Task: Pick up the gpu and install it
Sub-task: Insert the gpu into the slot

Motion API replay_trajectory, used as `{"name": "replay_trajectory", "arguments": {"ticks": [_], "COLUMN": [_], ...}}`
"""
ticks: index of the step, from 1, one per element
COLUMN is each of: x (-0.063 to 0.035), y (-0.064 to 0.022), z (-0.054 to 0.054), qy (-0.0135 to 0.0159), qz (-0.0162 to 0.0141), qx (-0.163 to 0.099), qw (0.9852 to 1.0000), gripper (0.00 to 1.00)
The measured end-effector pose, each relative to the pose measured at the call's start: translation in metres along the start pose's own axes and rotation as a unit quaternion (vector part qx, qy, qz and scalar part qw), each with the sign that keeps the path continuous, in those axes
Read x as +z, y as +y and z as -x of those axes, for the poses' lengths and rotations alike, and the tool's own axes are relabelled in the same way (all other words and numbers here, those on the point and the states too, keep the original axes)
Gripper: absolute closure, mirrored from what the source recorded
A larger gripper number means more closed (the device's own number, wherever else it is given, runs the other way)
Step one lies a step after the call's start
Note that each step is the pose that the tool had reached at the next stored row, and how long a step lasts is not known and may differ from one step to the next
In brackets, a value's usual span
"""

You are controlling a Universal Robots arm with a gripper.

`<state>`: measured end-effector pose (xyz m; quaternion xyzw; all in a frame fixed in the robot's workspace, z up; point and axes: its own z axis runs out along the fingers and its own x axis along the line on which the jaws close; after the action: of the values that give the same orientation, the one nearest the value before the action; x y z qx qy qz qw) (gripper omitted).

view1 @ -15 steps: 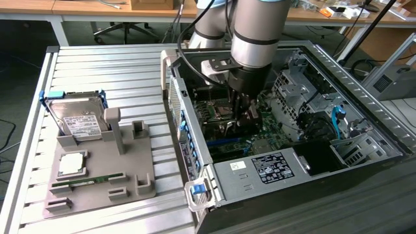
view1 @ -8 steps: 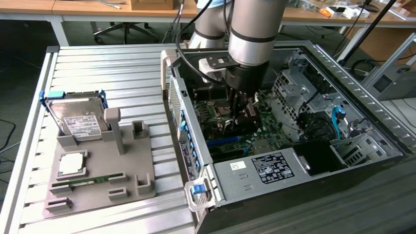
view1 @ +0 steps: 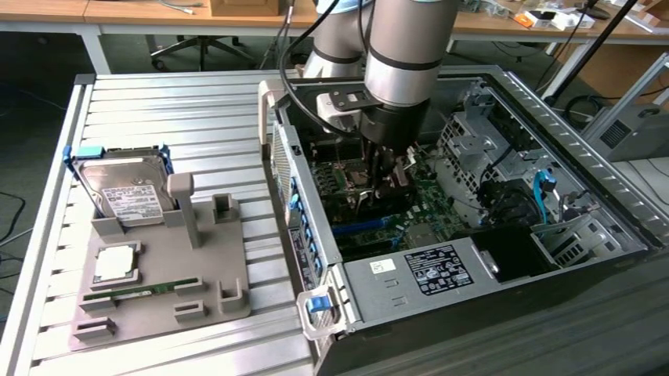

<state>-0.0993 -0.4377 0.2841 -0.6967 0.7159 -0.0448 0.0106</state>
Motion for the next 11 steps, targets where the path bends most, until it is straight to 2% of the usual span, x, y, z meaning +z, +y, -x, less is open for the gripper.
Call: {"name": "replay_trajectory", "arguments": {"ticks": [11], "x": [0.0008], "y": [-0.0001], "z": [-0.0043], "qy": [-0.0001], "qz": [0.0], "qx": [0.0], "qw": [1.0], "gripper": [0.73]}}
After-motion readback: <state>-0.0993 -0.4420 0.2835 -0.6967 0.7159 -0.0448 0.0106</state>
